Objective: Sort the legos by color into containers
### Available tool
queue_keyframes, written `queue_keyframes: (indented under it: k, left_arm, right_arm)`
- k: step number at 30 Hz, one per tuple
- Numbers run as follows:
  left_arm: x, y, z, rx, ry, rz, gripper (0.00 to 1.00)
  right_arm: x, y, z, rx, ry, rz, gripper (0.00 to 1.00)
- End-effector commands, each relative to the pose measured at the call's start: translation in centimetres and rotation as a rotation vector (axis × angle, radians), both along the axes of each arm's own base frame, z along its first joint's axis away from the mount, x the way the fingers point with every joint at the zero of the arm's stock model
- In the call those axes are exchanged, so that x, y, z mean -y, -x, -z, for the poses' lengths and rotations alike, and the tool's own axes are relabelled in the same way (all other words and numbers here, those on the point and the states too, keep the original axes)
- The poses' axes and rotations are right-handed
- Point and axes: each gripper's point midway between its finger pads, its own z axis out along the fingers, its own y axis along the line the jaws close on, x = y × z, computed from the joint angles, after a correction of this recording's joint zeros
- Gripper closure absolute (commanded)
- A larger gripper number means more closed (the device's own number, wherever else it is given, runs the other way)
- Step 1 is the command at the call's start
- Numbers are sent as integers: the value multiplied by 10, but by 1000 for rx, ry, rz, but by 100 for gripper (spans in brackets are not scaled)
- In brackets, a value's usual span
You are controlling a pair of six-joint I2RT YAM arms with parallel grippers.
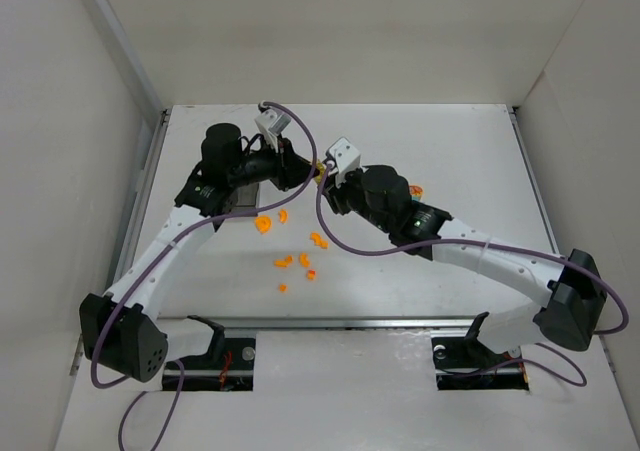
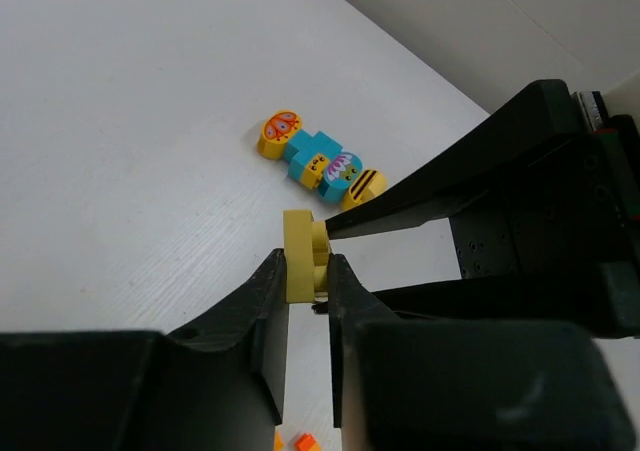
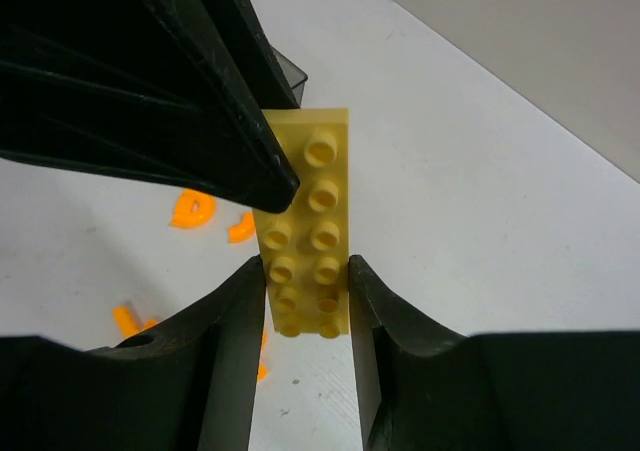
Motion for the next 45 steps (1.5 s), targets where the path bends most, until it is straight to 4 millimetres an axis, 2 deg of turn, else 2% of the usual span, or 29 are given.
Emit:
queue_keyframes:
  k: [1,2,8,11,12,13,14,15,16,17,18,19,21,22,26,28,29,30,31,32,33,35,41,43,45]
  left_arm:
    - [-1,-5,-18,73,13,-18,94]
    - [-1,-5,-18,72,13,-18,100]
    - [-2,-6,-23,83,21,-33,100]
    - [-10,-9,-7,59,-25,-81,100]
    - [-17,-17,-3,64,-50,-136,100]
    - [-21,-21,1,62,-75,-165,100]
    - [-26,-24,8,58,-99,-197,100]
    - [-37,-35,10,73,-129,-276,100]
    - [-45,-39,11,90,-160,-321,100]
    - [-54,-44,20,81,-196,-370,100]
    - [-63,-50,21,91,-220,-425,100]
    - [-84,-59,26,103,-269,-541,100]
    - [-105,-68,38,131,-340,-643,100]
    - [-122,-73,37,156,-374,-737,100]
    - [-144,-83,50,257,-497,-801,100]
    - [-150,-90,65,280,-563,-817,100]
    - [-159,-94,66,301,-615,-851,100]
    - [-163,-97,81,287,-660,-856,100]
    - [-169,-101,81,295,-675,-878,100]
    - [-172,-100,89,287,-701,-876,100]
    - [-172,-102,85,305,-707,-874,100]
    - [-176,-103,92,308,-730,-873,100]
    - [-176,-100,130,259,-804,-819,100]
    - [-174,-100,131,253,-788,-817,100]
    - [-171,-101,136,241,-779,-805,100]
  right_arm:
    - [-9,6,-23,43,-66,-38,100]
    - [-9,6,-23,43,-66,-38,100]
    - [-14,4,-11,25,-44,-47,100]
    - [-18,2,-13,21,-54,-46,95]
    - [-20,1,-8,8,-51,-44,88]
    - [-21,0,-14,11,-73,-43,72]
    - [-26,-3,-9,4,-64,-43,35]
    - [-27,-4,-5,-14,-69,-39,23]
    - [-28,-4,-10,-8,-78,-40,12]
    - [-29,-6,-5,-25,-80,-27,0]
    - [-28,-8,-9,-17,-86,-16,0]
    - [-29,-8,-9,-26,-96,-13,0]
    - [-26,-10,-9,-29,-101,9,0]
    - [-26,-10,-9,-29,-101,10,0]
    - [-25,-10,-5,-40,-101,21,0]
    - [-22,-10,-9,-33,-108,29,0]
    - [-22,-10,-9,-33,-108,29,0]
    - [-21,-11,-9,-37,-114,41,0]
    - [-20,-11,-5,-42,-106,42,0]
    - [-18,-9,-5,-41,-108,42,0]
    - [-17,-8,-9,-36,-115,41,0]
    - [-12,-7,-3,-41,-104,51,0]
    - [-7,-4,3,-52,-102,62,0]
    - [-5,-3,-1,-47,-109,62,0]
    - [-3,-4,3,-50,-101,73,0]
